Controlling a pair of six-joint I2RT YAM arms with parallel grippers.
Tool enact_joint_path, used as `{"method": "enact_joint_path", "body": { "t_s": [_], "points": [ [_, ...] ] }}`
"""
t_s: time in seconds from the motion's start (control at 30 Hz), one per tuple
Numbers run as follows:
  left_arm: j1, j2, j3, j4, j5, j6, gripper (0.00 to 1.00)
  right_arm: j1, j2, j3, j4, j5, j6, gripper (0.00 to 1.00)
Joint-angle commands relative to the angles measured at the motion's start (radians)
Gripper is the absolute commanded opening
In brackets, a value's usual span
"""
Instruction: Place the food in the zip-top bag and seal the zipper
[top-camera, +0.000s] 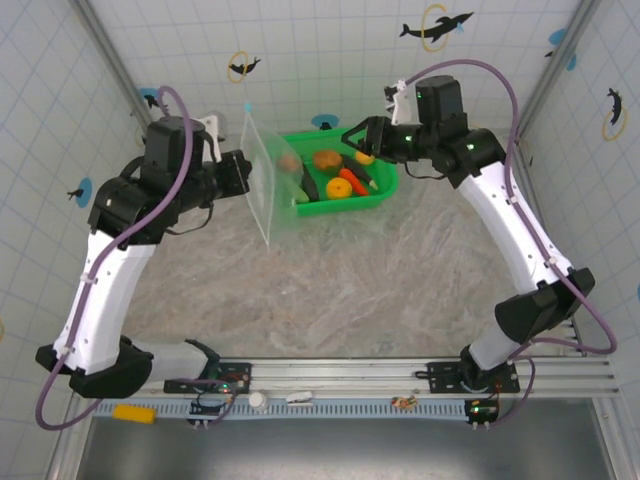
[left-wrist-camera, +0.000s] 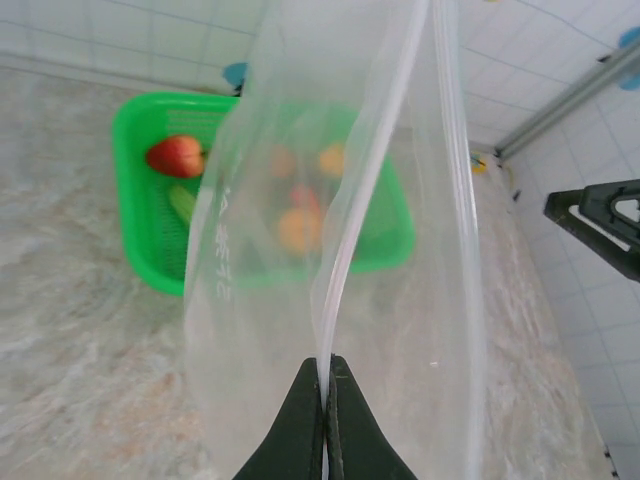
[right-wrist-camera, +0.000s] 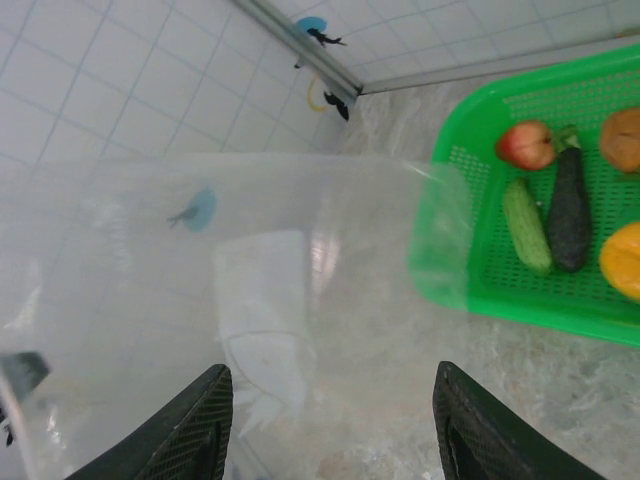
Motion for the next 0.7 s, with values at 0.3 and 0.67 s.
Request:
{"method": "enact_joint_path", "body": {
  "t_s": [0.3,0.67],
  "points": [
    [-0.003,0.062,-0.249,0.088,-0.015,-0.106,0.00,-0.028,0.261,-0.018,-0.113,0.342,-0.031,0.54],
    [-0.017,0.102,-0.005,0.089,-0.071,-0.086,0.00,-0.032,0.580,0.127,-0.142,0.501,-0.041,0.49]
  ]
}}
